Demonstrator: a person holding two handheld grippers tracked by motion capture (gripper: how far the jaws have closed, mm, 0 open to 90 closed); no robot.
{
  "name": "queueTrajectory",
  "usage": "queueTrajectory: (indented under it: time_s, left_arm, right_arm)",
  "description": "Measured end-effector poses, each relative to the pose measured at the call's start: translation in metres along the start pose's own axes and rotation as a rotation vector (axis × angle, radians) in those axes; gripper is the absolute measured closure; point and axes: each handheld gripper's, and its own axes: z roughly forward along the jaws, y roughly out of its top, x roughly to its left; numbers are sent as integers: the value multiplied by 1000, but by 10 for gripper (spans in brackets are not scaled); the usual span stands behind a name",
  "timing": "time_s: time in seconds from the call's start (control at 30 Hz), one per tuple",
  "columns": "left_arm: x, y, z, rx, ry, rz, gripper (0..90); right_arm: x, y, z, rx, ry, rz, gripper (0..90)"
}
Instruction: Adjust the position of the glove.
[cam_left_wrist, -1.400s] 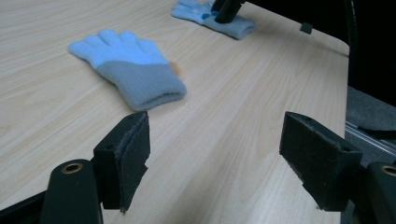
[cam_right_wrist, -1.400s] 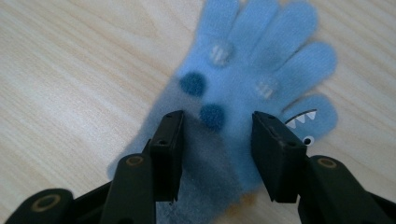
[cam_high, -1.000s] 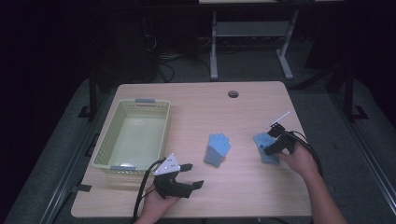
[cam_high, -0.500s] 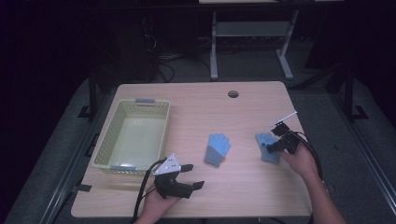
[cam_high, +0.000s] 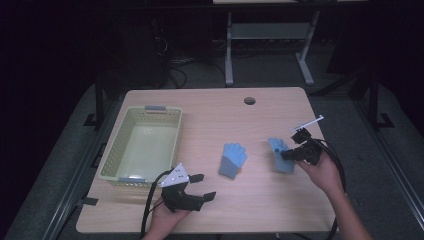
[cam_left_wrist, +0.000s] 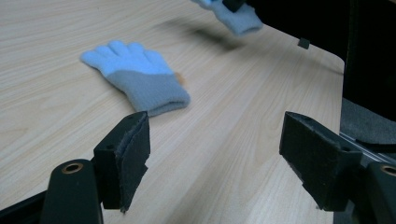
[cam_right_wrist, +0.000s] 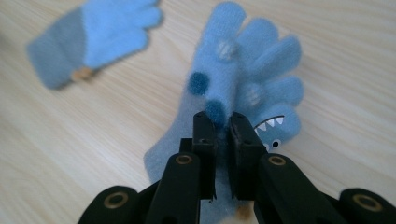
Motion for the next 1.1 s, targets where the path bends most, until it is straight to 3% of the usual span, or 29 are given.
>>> queueTrajectory:
  time_s: [0.3, 0.57, 0.73, 0.97, 1.1]
  left_arm:
    - [1, 0, 1, 4, -3, -2, 244]
    - [1, 0, 0, 1, 1, 3, 244]
    - [0, 0, -1, 0, 3, 4, 245]
    - [2, 1, -3, -3, 10, 8, 244]
    - [1, 1, -3, -8, 8, 4, 244]
  right_arm:
    - [30, 18, -4, -30, 38, -61, 830]
    - [62, 39, 3, -43, 70, -115, 824]
    - [75, 48, 12, -47, 92, -124, 822]
    - [94, 59, 39, -22, 125, -111, 817]
    - [101, 61, 50, -15, 118, -125, 817]
